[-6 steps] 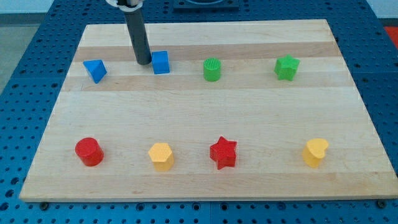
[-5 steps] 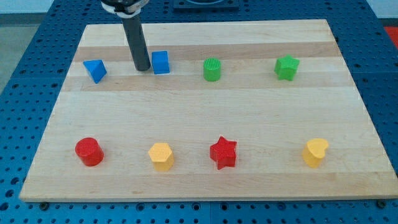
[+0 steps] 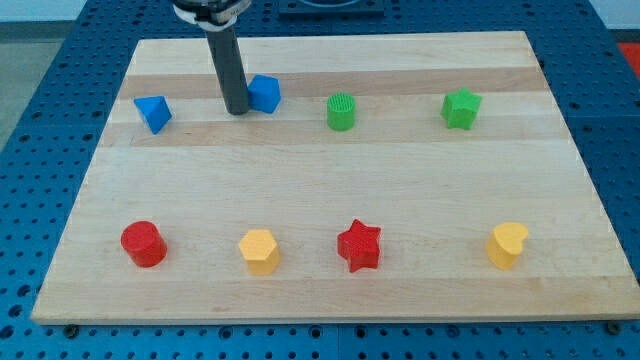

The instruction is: Move the blue cube towards the top center of the board

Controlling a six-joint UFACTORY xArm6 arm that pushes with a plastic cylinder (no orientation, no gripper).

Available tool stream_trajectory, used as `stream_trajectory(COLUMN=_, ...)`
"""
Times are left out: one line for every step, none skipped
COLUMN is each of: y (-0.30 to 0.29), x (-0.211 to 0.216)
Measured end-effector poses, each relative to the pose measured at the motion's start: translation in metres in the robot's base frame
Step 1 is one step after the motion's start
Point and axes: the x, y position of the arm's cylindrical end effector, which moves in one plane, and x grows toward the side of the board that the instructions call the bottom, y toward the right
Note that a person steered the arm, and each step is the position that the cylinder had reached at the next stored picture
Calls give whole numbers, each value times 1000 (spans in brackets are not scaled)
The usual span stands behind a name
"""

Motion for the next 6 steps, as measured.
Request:
stream_trajectory(y=4, x=-3)
stream_trajectory(y=12, x=-3)
stream_trajectory(y=13, x=-1)
stream_trajectory(y=13, x=-5)
stream_trajectory(y=13, x=-32)
stream_trajectory(y=14, x=-42)
